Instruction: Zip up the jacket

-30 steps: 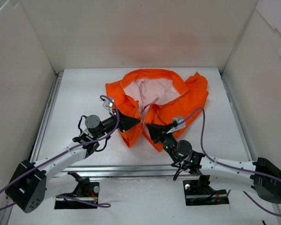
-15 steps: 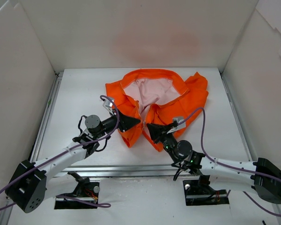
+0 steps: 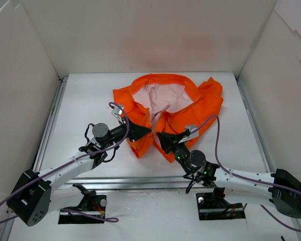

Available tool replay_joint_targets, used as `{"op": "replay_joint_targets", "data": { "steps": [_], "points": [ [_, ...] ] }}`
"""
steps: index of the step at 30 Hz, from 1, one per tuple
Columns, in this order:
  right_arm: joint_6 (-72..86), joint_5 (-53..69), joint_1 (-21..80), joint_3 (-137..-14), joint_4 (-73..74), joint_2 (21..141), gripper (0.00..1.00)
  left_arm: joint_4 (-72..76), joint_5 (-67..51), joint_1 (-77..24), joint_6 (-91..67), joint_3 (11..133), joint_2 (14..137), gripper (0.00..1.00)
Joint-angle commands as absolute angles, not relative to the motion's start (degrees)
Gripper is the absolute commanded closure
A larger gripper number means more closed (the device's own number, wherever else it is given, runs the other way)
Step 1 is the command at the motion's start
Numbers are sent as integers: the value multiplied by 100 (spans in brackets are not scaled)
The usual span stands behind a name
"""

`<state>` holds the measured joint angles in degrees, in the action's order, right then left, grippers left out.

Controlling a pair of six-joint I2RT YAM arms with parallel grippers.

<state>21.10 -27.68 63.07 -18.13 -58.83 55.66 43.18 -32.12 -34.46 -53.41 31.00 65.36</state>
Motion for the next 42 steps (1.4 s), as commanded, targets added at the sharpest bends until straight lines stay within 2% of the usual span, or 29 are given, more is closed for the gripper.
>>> {"op": "replay_joint_targets", "data": {
  "steps": [1, 17, 31, 42],
  "points": [
    [2074, -2813, 6354, -2145, -6399, 5528, 100, 5063, -3305, -3489, -5405, 3410, 6425, 100],
    [1978, -2856, 6398, -2294, -6328, 5660, 100, 4922, -3182, -3647, -5309, 3410, 6302, 100],
    [1943, -2988, 6530, -2268, -6144, 5546, 100, 3973, -2391, -3709, -4790, 3463, 5608, 100],
    [1784, -3067, 6592, -2320, -6126, 5502, 100, 3999, -2426, -3709, -4860, 3480, 5818, 100]
  ]
}}
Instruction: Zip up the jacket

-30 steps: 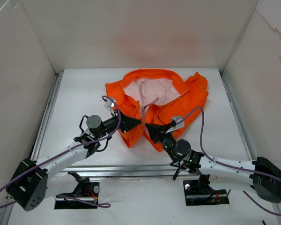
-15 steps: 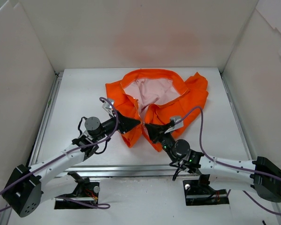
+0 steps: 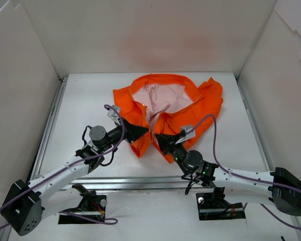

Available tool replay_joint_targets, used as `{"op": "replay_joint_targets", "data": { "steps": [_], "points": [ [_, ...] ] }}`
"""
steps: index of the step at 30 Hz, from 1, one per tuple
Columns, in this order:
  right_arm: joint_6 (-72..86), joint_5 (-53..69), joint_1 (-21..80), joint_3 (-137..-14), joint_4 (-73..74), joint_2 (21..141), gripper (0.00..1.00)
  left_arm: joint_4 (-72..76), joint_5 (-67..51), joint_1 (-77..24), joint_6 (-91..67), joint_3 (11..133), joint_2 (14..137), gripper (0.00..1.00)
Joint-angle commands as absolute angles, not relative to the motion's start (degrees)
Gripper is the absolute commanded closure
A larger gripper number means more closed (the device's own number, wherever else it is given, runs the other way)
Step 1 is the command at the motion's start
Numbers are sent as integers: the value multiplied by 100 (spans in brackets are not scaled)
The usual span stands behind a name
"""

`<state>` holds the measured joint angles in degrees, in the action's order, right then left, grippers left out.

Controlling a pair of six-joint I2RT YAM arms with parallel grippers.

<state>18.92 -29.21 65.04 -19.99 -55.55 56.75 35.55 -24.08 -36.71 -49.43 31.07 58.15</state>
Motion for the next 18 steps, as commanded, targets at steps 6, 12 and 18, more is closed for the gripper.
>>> {"op": "replay_joint_targets", "data": {
  "steps": [6, 12, 18],
  "points": [
    [1749, -3067, 6592, -2355, -6108, 5546, 100, 4008, -2452, -3762, -4869, 3481, 5915, 100],
    [1749, -3076, 6592, -2356, -6135, 5599, 100, 4017, -2461, -3762, -4860, 3489, 5941, 100],
    [1740, -3111, 6601, -2355, -6108, 5555, 100, 4017, -2452, -3814, -4843, 3489, 5941, 100]
  ]
}}
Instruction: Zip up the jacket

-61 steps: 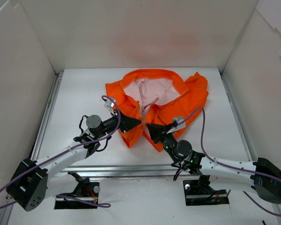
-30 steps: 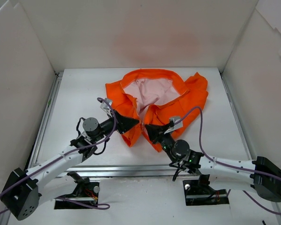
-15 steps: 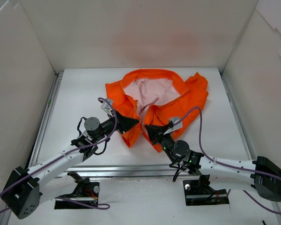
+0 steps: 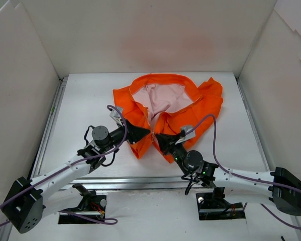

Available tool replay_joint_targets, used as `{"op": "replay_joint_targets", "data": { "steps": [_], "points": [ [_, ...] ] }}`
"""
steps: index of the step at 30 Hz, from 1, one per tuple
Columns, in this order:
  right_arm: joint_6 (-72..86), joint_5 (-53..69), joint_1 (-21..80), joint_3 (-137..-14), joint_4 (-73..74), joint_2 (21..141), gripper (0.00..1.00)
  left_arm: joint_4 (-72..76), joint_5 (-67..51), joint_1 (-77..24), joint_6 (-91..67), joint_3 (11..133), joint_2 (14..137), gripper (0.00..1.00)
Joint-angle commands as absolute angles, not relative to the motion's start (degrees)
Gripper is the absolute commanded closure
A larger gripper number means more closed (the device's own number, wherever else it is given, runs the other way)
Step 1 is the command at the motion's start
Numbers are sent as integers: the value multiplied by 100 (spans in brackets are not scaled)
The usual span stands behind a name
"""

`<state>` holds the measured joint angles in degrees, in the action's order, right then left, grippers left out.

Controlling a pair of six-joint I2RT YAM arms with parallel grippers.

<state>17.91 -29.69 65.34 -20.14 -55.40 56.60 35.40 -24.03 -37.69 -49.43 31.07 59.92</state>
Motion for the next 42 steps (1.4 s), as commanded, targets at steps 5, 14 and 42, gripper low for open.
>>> {"op": "replay_joint_targets", "data": {
  "steps": [5, 14, 42],
  "points": [
    [1740, -3103, 6600, -2373, -6091, 5572, 100, 4008, -2443, -3814, -4834, 3489, 5941, 100],
    [1661, -3146, 6592, -2469, -5968, 5581, 100, 3631, -2154, -4042, -4694, 3594, 5889, 100],
    [1898, -2856, 6768, -3603, -3938, 5414, 100, 2135, -1968, -4491, -3717, 4078, 5660, 100]
  ]
}}
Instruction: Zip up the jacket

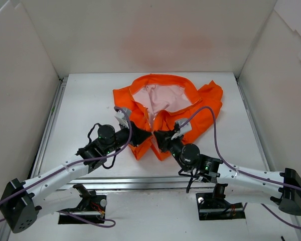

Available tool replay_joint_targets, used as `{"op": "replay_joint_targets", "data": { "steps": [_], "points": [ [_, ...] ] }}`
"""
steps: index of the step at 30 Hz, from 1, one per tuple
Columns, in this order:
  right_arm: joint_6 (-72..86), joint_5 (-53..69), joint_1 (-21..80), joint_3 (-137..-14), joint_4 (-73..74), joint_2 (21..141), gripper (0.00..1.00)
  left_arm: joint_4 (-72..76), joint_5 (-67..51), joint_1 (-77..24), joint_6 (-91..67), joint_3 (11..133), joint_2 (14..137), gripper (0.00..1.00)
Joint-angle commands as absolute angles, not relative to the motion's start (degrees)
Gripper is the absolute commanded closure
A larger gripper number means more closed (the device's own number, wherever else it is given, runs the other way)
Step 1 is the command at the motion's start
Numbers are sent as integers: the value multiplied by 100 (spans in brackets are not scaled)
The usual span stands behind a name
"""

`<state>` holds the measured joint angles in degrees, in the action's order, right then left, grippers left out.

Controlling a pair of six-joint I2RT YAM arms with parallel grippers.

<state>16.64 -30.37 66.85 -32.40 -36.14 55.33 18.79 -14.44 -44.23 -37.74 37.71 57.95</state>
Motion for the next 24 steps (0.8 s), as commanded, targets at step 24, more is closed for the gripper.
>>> {"op": "replay_joint_targets", "data": {
  "steps": [24],
  "points": [
    [2461, -3146, 6750, -3525, -3735, 5854, 100, 3304, -2663, -4491, -4843, 3489, 5124, 100]
  ]
}}
